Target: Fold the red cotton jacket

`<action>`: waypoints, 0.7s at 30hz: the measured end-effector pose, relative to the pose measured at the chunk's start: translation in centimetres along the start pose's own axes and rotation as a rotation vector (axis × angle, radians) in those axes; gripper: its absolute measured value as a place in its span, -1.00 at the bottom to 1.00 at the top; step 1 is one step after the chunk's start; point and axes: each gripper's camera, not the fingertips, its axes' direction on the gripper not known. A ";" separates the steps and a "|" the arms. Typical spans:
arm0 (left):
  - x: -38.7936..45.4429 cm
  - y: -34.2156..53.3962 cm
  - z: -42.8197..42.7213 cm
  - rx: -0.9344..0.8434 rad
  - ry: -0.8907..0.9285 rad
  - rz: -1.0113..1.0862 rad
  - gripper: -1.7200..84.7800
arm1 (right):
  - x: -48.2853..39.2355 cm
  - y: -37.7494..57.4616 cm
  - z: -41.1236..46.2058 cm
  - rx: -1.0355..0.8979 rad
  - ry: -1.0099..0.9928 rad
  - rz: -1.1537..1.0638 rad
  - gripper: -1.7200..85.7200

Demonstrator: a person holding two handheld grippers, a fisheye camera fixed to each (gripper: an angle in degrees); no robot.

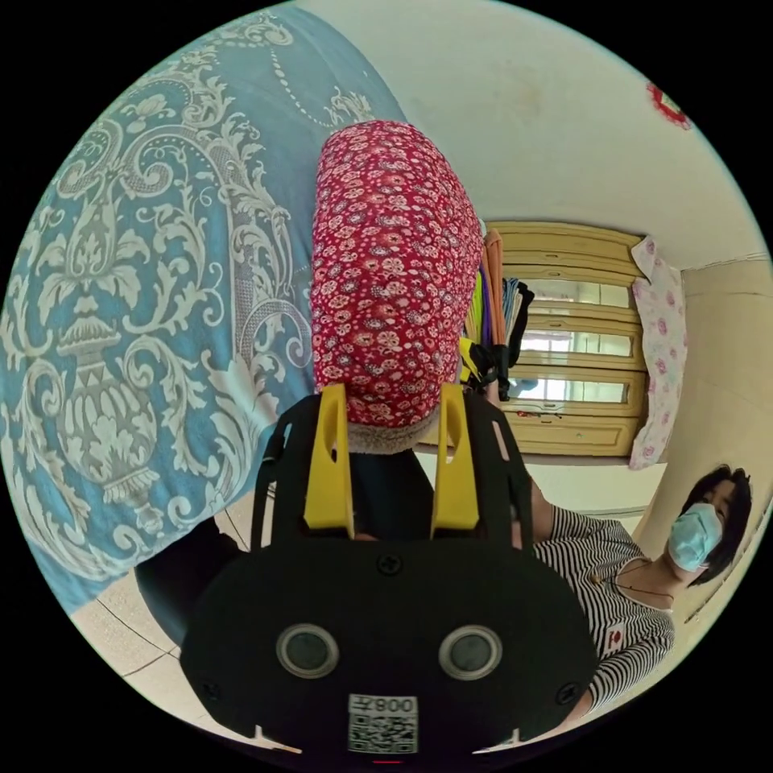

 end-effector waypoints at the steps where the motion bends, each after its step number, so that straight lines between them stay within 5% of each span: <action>1: -0.2 -0.4 -0.4 -0.015 0.010 0.011 -0.58 | 0.5 -0.3 0.3 -0.006 -0.009 0.006 -0.52; 10: -2.3 -2.5 -4.2 0.043 -0.034 -0.008 -0.44 | 3.2 -1.4 1.2 -0.021 -0.115 0.011 -0.49; 21: -5.6 -10.0 3.7 -0.109 0.039 -0.029 -0.40 | 5.8 -3.4 2.2 -0.048 -0.123 0.050 -0.43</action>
